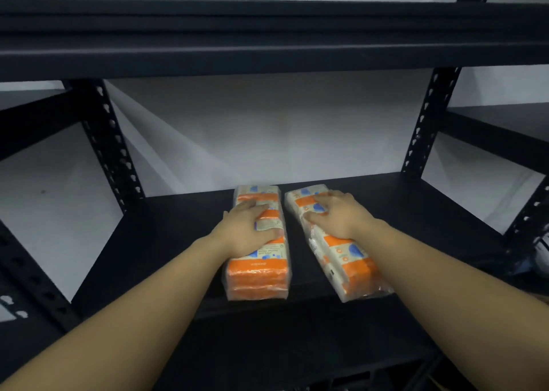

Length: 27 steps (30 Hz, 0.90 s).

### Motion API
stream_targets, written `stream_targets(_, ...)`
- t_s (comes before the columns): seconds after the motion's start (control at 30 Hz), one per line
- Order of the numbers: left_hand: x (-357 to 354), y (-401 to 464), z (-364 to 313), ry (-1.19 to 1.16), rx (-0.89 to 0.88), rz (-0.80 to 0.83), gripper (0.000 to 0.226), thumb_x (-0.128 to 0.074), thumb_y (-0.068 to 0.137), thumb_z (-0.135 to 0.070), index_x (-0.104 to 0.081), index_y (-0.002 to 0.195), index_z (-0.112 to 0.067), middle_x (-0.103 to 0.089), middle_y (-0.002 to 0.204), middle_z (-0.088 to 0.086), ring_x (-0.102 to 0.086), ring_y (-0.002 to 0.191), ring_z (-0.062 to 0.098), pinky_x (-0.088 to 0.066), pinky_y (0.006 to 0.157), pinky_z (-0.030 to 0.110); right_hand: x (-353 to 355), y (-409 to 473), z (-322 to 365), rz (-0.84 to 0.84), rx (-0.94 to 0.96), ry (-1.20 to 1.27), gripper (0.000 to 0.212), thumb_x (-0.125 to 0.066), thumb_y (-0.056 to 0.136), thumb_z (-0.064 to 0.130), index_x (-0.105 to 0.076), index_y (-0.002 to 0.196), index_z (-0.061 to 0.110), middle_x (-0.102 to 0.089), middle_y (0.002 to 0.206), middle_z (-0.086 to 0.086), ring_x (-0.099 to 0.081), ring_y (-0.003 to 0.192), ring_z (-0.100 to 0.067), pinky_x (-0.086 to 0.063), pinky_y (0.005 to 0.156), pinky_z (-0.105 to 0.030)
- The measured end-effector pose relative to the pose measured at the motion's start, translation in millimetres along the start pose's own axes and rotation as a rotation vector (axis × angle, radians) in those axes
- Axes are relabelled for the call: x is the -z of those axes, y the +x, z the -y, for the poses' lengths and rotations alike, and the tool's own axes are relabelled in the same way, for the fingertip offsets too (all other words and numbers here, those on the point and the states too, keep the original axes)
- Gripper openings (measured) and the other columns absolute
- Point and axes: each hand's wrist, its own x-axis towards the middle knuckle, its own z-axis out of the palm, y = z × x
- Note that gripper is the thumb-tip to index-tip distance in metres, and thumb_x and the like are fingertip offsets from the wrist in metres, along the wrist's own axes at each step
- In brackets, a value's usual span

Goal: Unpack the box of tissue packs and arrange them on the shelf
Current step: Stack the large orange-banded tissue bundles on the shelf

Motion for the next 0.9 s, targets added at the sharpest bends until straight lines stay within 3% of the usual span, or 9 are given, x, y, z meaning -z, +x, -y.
stream_targets(0.17,2,23,-18,0.033,0.057,-0.053,0.099,-0.052,0.071,-0.081,-0.034,0.158,-0.038,-0.032,0.166,-0.001,-0.03,0.153,0.029,-0.019,0.125,0.058,15,22,-38,0.063,0.12,0.001,0.084,-0.038,0.086,0.082,-0.037,0.158,0.04,-0.028,0.169,0.004,-0.025,0.154,-0.028,-0.02,0.126,-0.046)
stream_targets(0.27,-3,39,-40,0.093,0.014,-0.084,0.088,-0.064,0.085,-0.068,-0.036,0.159,-0.029,-0.035,0.165,0.005,-0.033,0.15,0.029,-0.027,0.124,0.046,27,19,-57,0.12,0.107,0.009,0.078,-0.045,0.091,0.079,-0.031,0.159,0.044,-0.022,0.17,-0.004,-0.019,0.155,-0.033,-0.019,0.125,-0.051)
stream_targets(0.37,-9,57,-60,0.113,-0.021,-0.057,0.086,-0.066,0.086,-0.064,-0.038,0.158,-0.027,-0.04,0.16,0.006,-0.039,0.146,0.028,-0.033,0.121,0.045,35,5,-67,0.15,0.135,0.049,0.091,-0.051,0.08,0.086,-0.028,0.158,0.047,-0.028,0.167,-0.004,-0.025,0.152,-0.035,-0.029,0.12,-0.055)
stream_targets(0.43,-14,69,-72,0.122,-0.029,-0.042,0.086,-0.068,0.085,-0.062,-0.039,0.157,-0.027,-0.043,0.156,0.006,-0.042,0.144,0.027,-0.035,0.119,0.045,37,-12,-71,0.191,0.192,0.101,0.102,-0.061,0.071,0.087,-0.025,0.158,0.048,-0.033,0.159,0.003,-0.033,0.144,-0.028,-0.039,0.111,-0.05)
stream_targets(0.57,-21,82,-91,0.132,-0.083,-0.023,0.088,-0.072,0.089,-0.054,-0.029,0.162,-0.031,-0.03,0.165,0.006,-0.032,0.15,0.028,-0.029,0.123,0.043,38,-35,-83,0.206,0.252,0.091,0.126,-0.078,0.06,0.079,-0.01,0.161,0.046,-0.019,0.164,0.009,-0.026,0.146,-0.023,-0.039,0.113,-0.049)
stream_targets(0.77,-31,102,-108,0.188,-0.199,0.043,0.085,-0.07,0.088,-0.063,-0.031,0.16,-0.044,-0.019,0.172,0.002,-0.017,0.157,0.028,-0.015,0.126,0.045,56,-33,-139,0.188,0.187,0.116,0.111,-0.085,0.064,0.061,-0.027,0.157,0.047,-0.034,0.149,0.008,-0.028,0.138,-0.02,-0.037,0.113,-0.044)
stream_targets(0.9,-43,112,-124,0.206,-0.31,0.074,0.086,-0.078,0.083,-0.058,-0.043,0.157,-0.031,-0.024,0.17,0.007,-0.016,0.158,0.027,-0.013,0.127,0.037,70,-36,-176,0.138,0.154,0.048,0.093,-0.084,0.074,0.052,-0.04,0.154,0.038,-0.042,0.146,0.005,-0.033,0.137,-0.022,-0.034,0.115,-0.042)
